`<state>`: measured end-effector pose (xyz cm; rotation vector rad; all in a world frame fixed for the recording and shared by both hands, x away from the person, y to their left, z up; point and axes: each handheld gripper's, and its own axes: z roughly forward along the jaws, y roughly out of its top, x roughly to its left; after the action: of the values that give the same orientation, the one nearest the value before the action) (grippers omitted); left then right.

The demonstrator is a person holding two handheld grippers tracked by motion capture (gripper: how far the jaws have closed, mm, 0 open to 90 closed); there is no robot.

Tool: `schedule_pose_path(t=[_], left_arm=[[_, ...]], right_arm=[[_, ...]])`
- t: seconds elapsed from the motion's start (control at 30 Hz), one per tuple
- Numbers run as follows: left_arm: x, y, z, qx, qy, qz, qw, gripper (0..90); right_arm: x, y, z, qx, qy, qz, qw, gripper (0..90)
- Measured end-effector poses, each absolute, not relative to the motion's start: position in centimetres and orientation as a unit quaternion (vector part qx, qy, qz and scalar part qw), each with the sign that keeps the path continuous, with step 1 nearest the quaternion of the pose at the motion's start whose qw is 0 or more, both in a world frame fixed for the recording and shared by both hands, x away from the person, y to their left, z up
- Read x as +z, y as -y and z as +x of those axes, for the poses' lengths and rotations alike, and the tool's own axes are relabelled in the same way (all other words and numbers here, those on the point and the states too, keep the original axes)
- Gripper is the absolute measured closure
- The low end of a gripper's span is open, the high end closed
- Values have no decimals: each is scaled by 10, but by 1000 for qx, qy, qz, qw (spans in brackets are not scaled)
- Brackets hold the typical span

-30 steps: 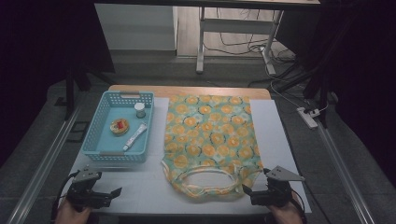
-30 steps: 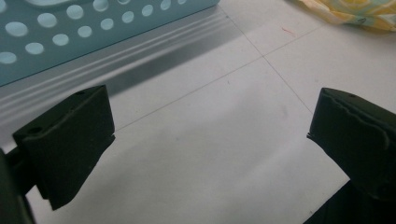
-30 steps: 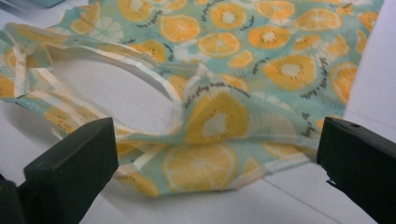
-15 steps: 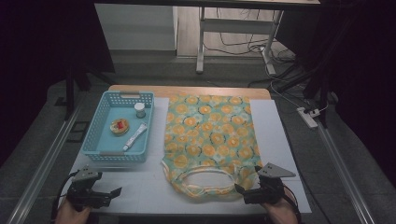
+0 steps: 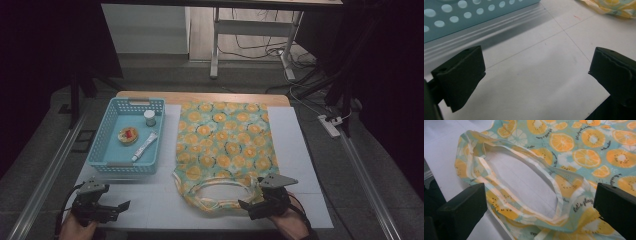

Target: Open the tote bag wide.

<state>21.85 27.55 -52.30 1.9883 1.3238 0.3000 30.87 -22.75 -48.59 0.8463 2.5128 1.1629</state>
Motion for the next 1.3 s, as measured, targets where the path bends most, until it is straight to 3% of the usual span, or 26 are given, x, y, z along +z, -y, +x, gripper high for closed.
schedule_pose_path(t=[0.67, 0.8, 0.9, 0.93, 0.97, 1.0, 1.1, 1.17, 1.2, 1.27, 1.3], left_arm=[[-523, -276, 219, 113, -514, 771, 358, 8], [-523, -276, 220, 113, -513, 772, 357, 8], [-523, -276, 220, 113, -513, 772, 357, 9], [-523, -276, 220, 113, -513, 772, 357, 9], [-524, -276, 220, 113, -514, 772, 357, 9], [-524, -276, 220, 113, -514, 772, 357, 9], [-524, -276, 220, 111, -514, 772, 356, 10], [-524, -276, 220, 111, -514, 772, 356, 10], [-524, -276, 220, 111, -514, 772, 356, 10], [-524, -276, 220, 111, -515, 772, 356, 10], [-524, -276, 220, 111, -515, 772, 356, 10]], right_arm=[[-499, 177, 306, 350, -906, 232, 51, 11], [-504, 170, 304, 344, -914, 211, 39, 117], [-506, 167, 303, 338, -920, 197, 32, 260], [-506, 167, 303, 338, -920, 197, 32, 260], [-506, 165, 302, 330, -924, 189, 30, 378], [-506, 165, 302, 330, -924, 189, 30, 378], [-502, 165, 303, 337, -923, 182, 29, 590], [-499, 166, 303, 342, -922, 179, 30, 682], [-499, 166, 303, 342, -922, 179, 30, 682], [-495, 167, 303, 348, -920, 178, 31, 800], [-495, 167, 303, 348, -920, 178, 31, 800]])
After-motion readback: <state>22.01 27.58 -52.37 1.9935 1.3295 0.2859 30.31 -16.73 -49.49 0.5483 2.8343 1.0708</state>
